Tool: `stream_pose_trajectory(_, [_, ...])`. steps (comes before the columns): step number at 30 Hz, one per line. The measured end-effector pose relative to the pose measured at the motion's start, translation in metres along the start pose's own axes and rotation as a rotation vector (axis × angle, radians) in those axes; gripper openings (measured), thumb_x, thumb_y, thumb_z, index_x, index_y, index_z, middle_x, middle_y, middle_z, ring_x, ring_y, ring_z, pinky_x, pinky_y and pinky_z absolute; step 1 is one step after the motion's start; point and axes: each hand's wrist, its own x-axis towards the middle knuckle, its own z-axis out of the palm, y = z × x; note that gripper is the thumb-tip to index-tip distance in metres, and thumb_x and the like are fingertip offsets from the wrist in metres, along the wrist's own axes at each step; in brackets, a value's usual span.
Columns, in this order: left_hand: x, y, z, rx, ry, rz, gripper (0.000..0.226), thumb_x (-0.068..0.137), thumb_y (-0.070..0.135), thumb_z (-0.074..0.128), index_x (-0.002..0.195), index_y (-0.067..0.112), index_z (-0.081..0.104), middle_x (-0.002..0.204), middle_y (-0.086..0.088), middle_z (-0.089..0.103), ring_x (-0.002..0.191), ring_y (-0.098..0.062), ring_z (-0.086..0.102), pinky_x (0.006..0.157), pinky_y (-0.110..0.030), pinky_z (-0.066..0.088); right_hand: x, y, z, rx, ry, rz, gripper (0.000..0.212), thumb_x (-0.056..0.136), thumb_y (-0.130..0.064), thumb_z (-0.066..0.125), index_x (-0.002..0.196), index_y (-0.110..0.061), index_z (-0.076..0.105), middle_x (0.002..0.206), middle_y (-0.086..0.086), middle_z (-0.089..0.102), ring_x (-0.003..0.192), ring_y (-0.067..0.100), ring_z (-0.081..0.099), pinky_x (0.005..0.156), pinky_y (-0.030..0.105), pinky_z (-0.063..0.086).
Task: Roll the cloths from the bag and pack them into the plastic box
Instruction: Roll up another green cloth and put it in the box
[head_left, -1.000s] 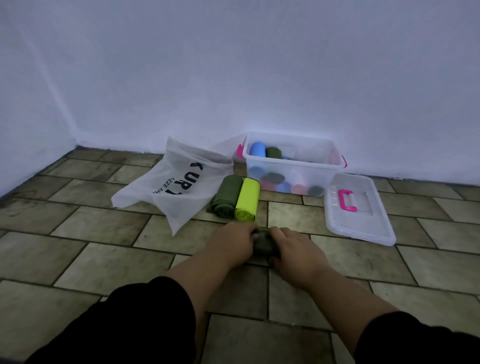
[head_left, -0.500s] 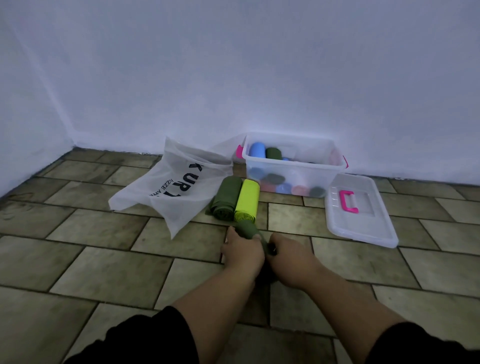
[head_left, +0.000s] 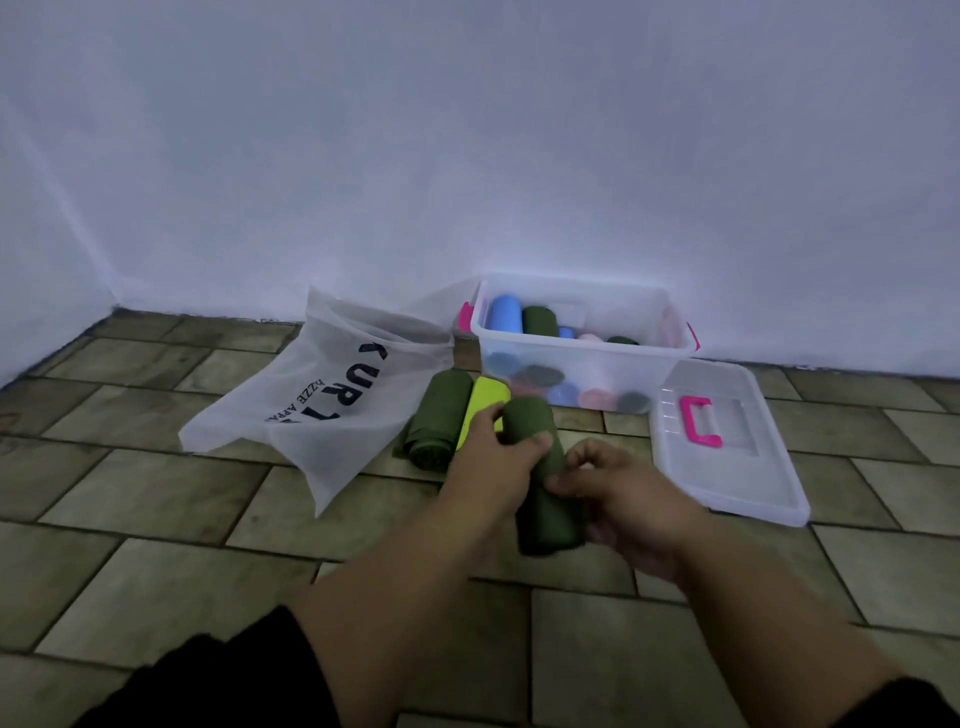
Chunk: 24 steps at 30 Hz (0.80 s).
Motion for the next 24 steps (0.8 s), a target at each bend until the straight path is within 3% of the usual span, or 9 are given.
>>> stream_pose_trajectory(3, [0.043, 0.037, -0.003, 0.317, -0.054, 0.205, 0.06, 0.085, 0.039, 0.065, 0.138, 0.025, 0.041, 0.126, 0.006, 0.055, 0.108, -0.014, 0.054, 0.091, -0.029, 0.043, 0.018, -0.049, -0.021, 0.084, -0.005, -0.05, 0.02, 0.067, -0.004, 0.069, 0.076, -0.015, 0.055, 0.073, 0.007, 0.068, 0.065, 0.019, 0.069, 0.052, 0.029, 0.055])
stream_pose_trajectory(6, [0.097, 0.066, -0.006, 0.674, 0.058, 0.393, 0.072, 0.087, 0.045, 0.059, 0.146, 0.018, 0.03, 0.147, -0.005, 0.038, 0.131, -0.022, 0.039, 0.104, -0.034, 0.034, 0.049, -0.097, -0.047, 0.037, 0.097, -0.121, 0.009, 0.085, -0.008, 0.06, 0.093, -0.006, 0.059, 0.081, 0.012, 0.07, 0.067, 0.02, 0.071, 0.051, 0.028, 0.055])
stream_pose_trajectory(10, [0.146, 0.078, -0.005, 1.098, 0.002, 0.218, 0.093, 0.09, 0.056, 0.048, 0.15, 0.004, 0.001, 0.159, -0.012, 0.004, 0.146, -0.026, 0.005, 0.118, -0.042, 0.013, 0.11, -0.136, -0.075, -0.222, 0.432, -0.181, 0.024, 0.089, -0.014, 0.061, 0.109, -0.001, 0.055, 0.1, 0.022, 0.064, 0.081, 0.033, 0.069, 0.057, 0.035, 0.054])
stream_pose_trajectory(12, [0.158, 0.074, -0.001, 1.115, -0.059, 0.154, 0.093, 0.092, 0.055, 0.044, 0.148, -0.002, -0.005, 0.159, -0.016, -0.001, 0.146, -0.028, 0.003, 0.118, -0.038, 0.01, 0.141, -0.138, -0.078, -0.527, 0.533, -0.12, 0.028, 0.088, -0.022, 0.064, 0.105, -0.001, 0.056, 0.095, 0.018, 0.062, 0.078, 0.029, 0.063, 0.055, 0.03, 0.047])
stream_pose_trajectory(14, [0.163, 0.068, -0.001, 1.068, -0.085, 0.131, 0.093, 0.093, 0.054, 0.042, 0.147, -0.002, -0.009, 0.159, -0.014, -0.007, 0.147, -0.025, -0.002, 0.118, -0.039, 0.009, 0.165, -0.132, -0.073, -0.889, 0.495, -0.049, 0.022, 0.088, -0.025, 0.063, 0.093, -0.004, 0.057, 0.09, 0.014, 0.059, 0.073, 0.025, 0.055, 0.056, 0.028, 0.038])
stream_pose_trajectory(15, [0.165, 0.065, -0.002, 1.059, -0.092, 0.132, 0.093, 0.093, 0.054, 0.042, 0.147, -0.001, -0.01, 0.159, -0.012, -0.009, 0.147, -0.023, -0.004, 0.119, -0.041, 0.009, 0.174, -0.129, -0.07, -1.093, 0.43, -0.016, 0.017, 0.09, -0.023, 0.06, 0.089, -0.006, 0.058, 0.093, 0.015, 0.058, 0.078, 0.027, 0.054, 0.06, 0.028, 0.036])
stream_pose_trajectory(17, [0.164, 0.063, -0.004, 1.074, -0.1, 0.142, 0.092, 0.094, 0.054, 0.041, 0.148, 0.0, -0.011, 0.16, -0.01, -0.01, 0.147, -0.021, -0.006, 0.119, -0.042, 0.008, 0.184, -0.128, -0.06, -1.406, 0.289, 0.045, 0.02, 0.094, -0.019, 0.053, 0.103, -0.004, 0.063, 0.114, 0.021, 0.059, 0.101, 0.031, 0.057, 0.07, 0.026, 0.033])
stream_pose_trajectory(19, [0.163, 0.065, -0.004, 1.1, -0.117, 0.149, 0.09, 0.095, 0.053, 0.039, 0.147, -0.001, -0.012, 0.159, -0.01, -0.011, 0.146, -0.02, -0.009, 0.119, -0.039, 0.005, 0.19, -0.13, -0.054, -1.535, 0.242, 0.093, 0.035, 0.094, -0.023, 0.054, 0.118, 0.002, 0.06, 0.128, 0.021, 0.055, 0.114, 0.032, 0.054, 0.074, 0.026, 0.034])
stream_pose_trajectory(24, [0.163, 0.066, -0.003, 1.105, -0.124, 0.148, 0.089, 0.096, 0.052, 0.038, 0.147, -0.001, -0.013, 0.159, -0.01, -0.013, 0.146, -0.02, -0.011, 0.117, -0.036, 0.002, 0.203, -0.126, -0.059, -1.591, 0.271, 0.184, 0.054, 0.09, -0.033, 0.061, 0.132, -0.001, 0.048, 0.137, 0.018, 0.048, 0.122, 0.033, 0.048, 0.094, 0.033, 0.041])
